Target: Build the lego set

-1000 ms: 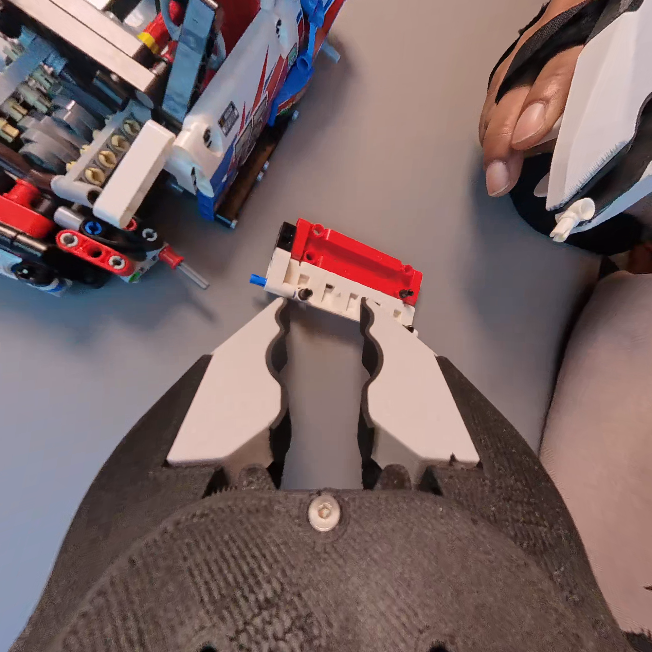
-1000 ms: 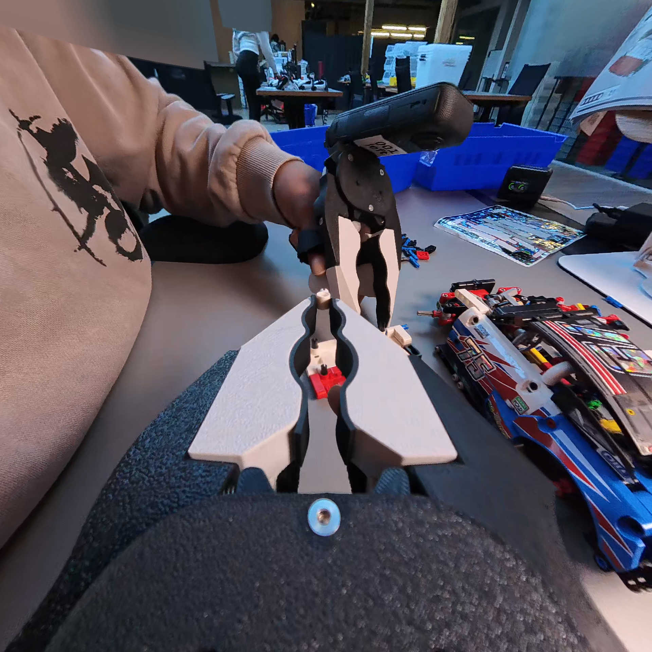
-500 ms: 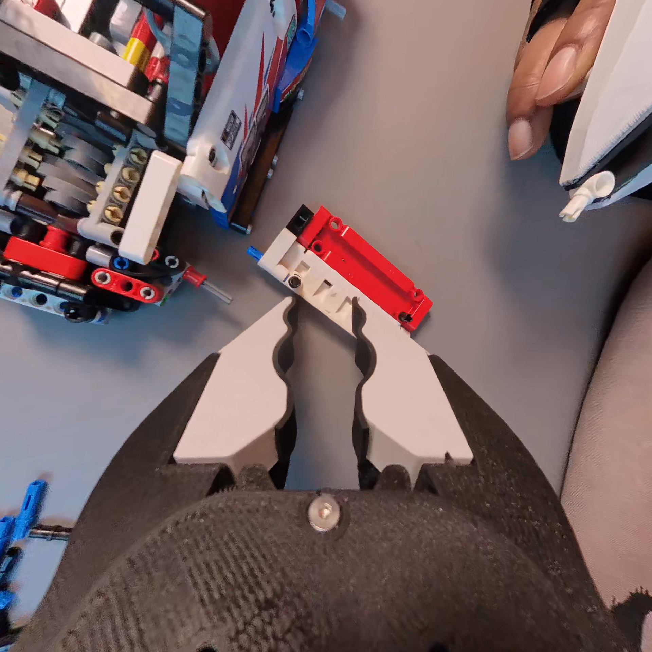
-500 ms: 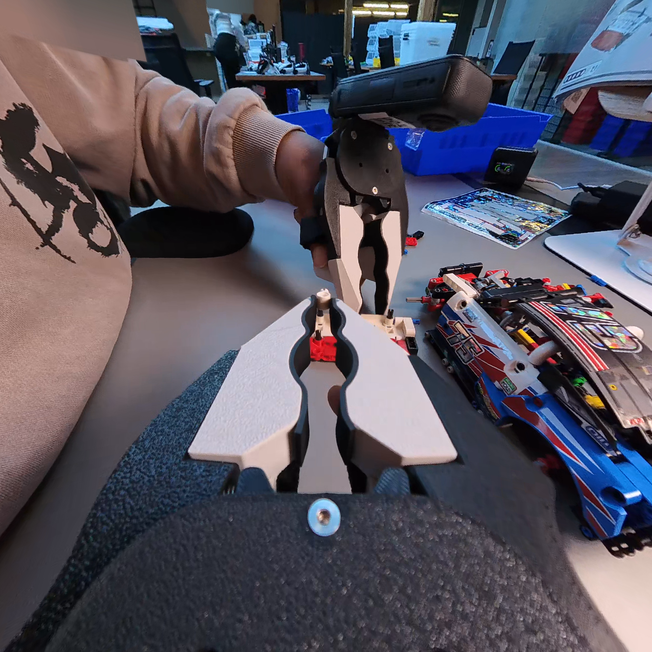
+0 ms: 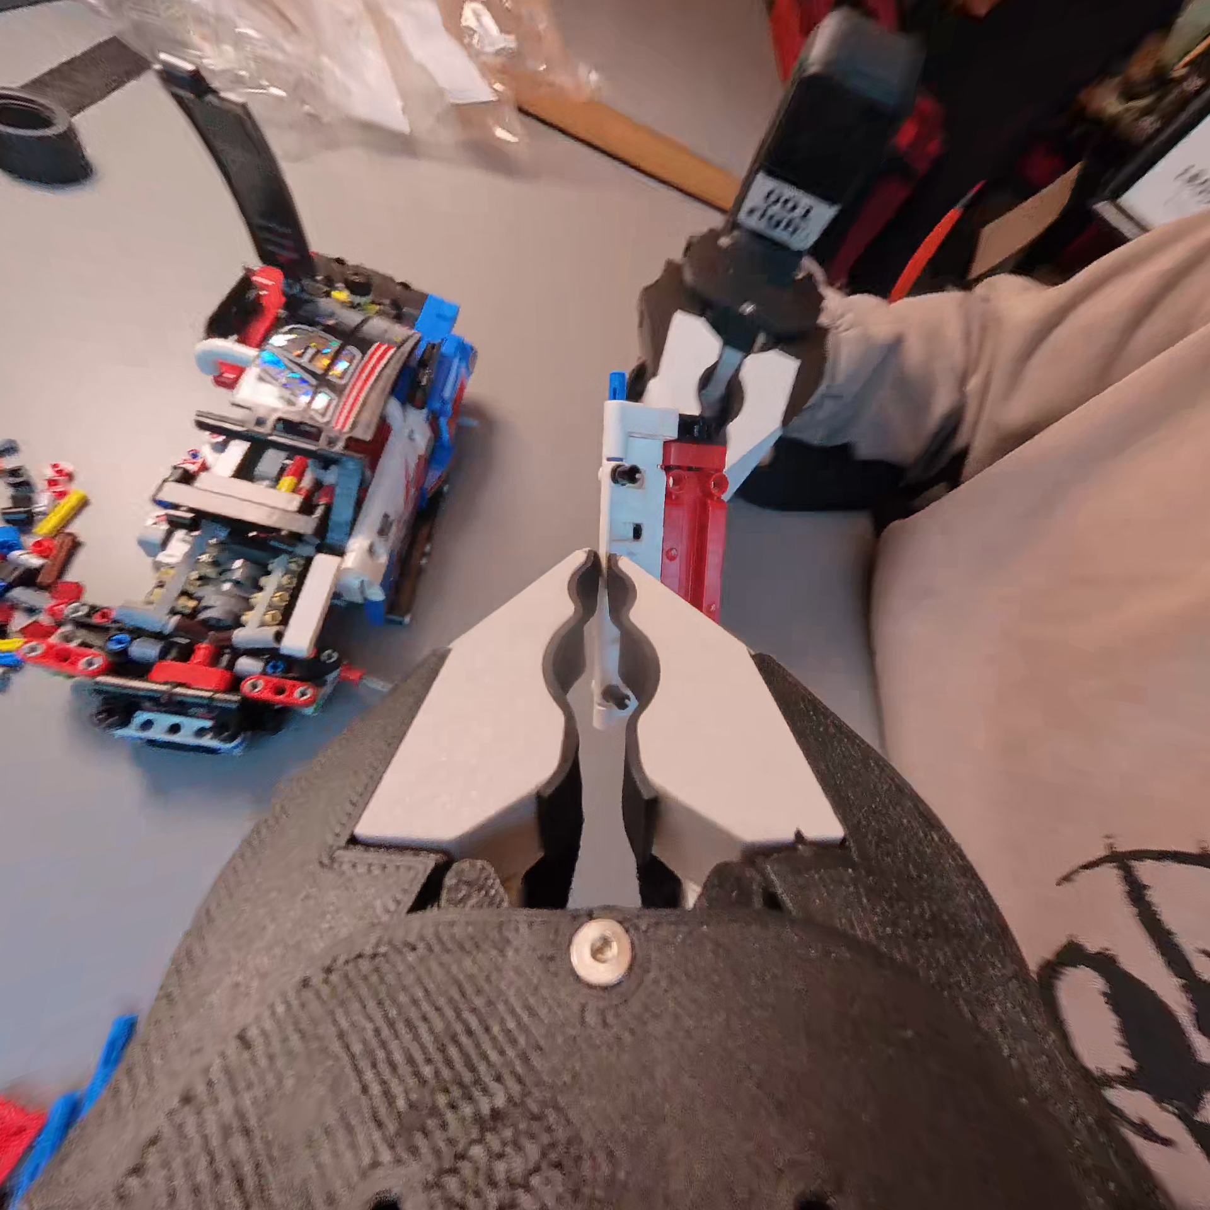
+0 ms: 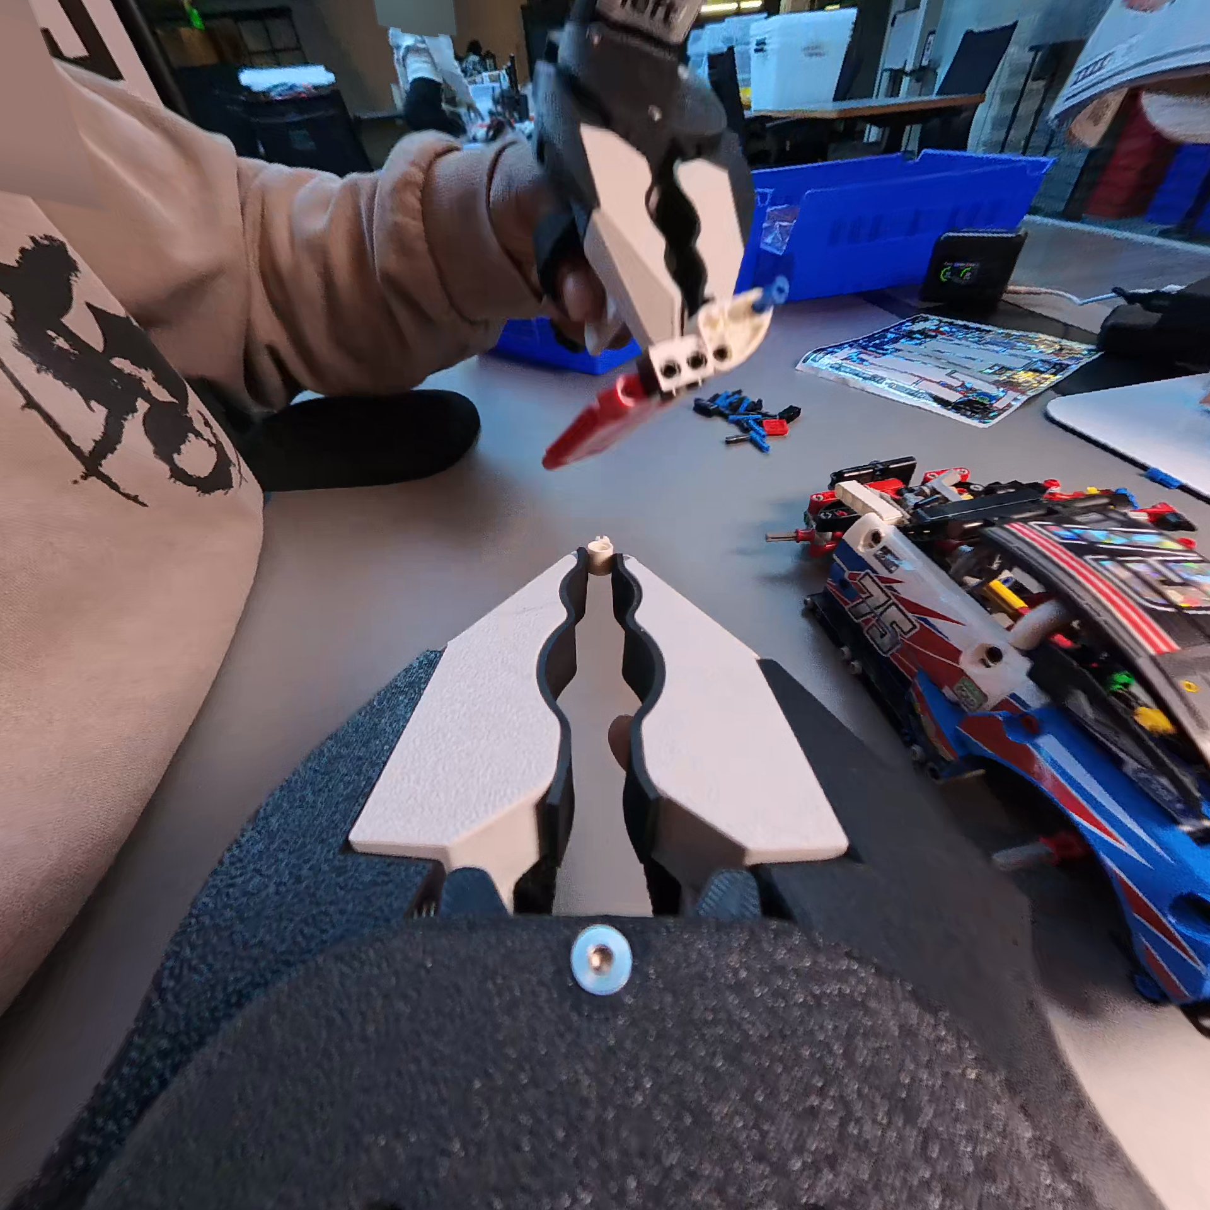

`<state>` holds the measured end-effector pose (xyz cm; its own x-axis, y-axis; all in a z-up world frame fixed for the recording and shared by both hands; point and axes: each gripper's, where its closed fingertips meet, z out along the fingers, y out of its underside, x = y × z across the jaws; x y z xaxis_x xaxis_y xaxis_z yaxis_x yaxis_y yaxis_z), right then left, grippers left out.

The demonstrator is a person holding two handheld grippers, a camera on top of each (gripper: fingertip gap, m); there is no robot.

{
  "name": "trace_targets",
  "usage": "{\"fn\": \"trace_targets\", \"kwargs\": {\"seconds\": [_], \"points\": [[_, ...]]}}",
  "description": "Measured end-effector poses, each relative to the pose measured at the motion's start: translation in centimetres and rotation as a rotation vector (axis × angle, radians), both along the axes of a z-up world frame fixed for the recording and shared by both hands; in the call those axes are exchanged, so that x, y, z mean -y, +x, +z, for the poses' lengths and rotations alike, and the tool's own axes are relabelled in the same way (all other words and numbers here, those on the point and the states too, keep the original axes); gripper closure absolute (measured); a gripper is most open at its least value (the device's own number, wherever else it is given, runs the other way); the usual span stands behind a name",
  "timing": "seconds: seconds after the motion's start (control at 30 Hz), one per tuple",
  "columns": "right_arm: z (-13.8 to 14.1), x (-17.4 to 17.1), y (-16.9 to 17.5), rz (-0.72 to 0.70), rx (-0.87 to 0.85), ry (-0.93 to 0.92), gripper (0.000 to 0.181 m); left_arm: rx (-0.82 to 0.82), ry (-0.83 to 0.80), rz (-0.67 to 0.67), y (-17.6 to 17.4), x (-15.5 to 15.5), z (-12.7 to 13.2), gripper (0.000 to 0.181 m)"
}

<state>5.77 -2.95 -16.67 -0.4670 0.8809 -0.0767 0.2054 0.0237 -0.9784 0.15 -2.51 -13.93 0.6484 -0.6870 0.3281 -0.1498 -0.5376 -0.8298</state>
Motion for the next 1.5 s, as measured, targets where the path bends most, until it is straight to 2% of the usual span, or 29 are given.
{"fn": "trace_targets", "kwargs": {"seconds": [0.1,0.23,0.43,0.57,0.63,0.73,0.93,1.03,1.17,1.2,1.23,1.33,1.5], "points": [[-0.6,2.0,-0.8,0.052,0.015,0.007,0.177,0.122,-0.085,-0.098,2.5,1.2,1.8,0.181],[0.0,5.1,-1.9,0.124,-0.021,-0.02,0.177,0.189,-0.221,-0.135,5.8,1.3,1.4,0.181],[1.8,6.2,-1.5,0.174,-0.127,-0.087,0.179,0.133,-0.285,-0.145,7.5,1.3,1.3,0.18],[2.8,6.5,-0.9,0.21,-0.175,-0.116,0.178,0.114,-0.264,-0.151,8.0,1.3,2.4,0.169],[2.7,6.6,-0.8,0.214,-0.167,-0.105,0.176,0.105,-0.266,-0.153,7.8,1.2,2.5,0.156],[1.7,6.6,-1.0,0.207,-0.123,-0.061,0.175,0.092,-0.369,-0.194,8.0,2.0,1.5,0.134],[-2.0,6.4,-1.6,0.173,0.113,0.071,0.178,0.047,-0.512,-0.273,9.0,3.7,-2.6,0.117],[-3.1,6.7,-1.0,0.19,0.219,0.065,0.178,0.08,-0.496,-0.294,9.2,4.0,-3.7,0.127],[-3.7,7.0,-0.1,0.221,0.342,0.052,0.169,0.242,-0.526,-0.294,9.3,4.3,-4.2,0.134],[-3.9,7.1,0.1,0.228,0.37,0.055,0.172,0.283,-0.533,-0.292,9.3,4.4,-4.3,0.136],[-4.0,7.2,0.3,0.236,0.405,0.053,0.166,0.327,-0.535,-0.293,9.4,4.5,-4.3,0.136],[-3.6,7.7,1.0,0.283,0.443,0.035,0.172,0.443,-0.515,-0.309,9.6,4.9,-3.8,0.139],[-3.2,8.4,2.3,0.369,0.504,0.022,0.177,0.506,-0.47,-0.356,9.7,5.5,-3.4,0.144]]}}
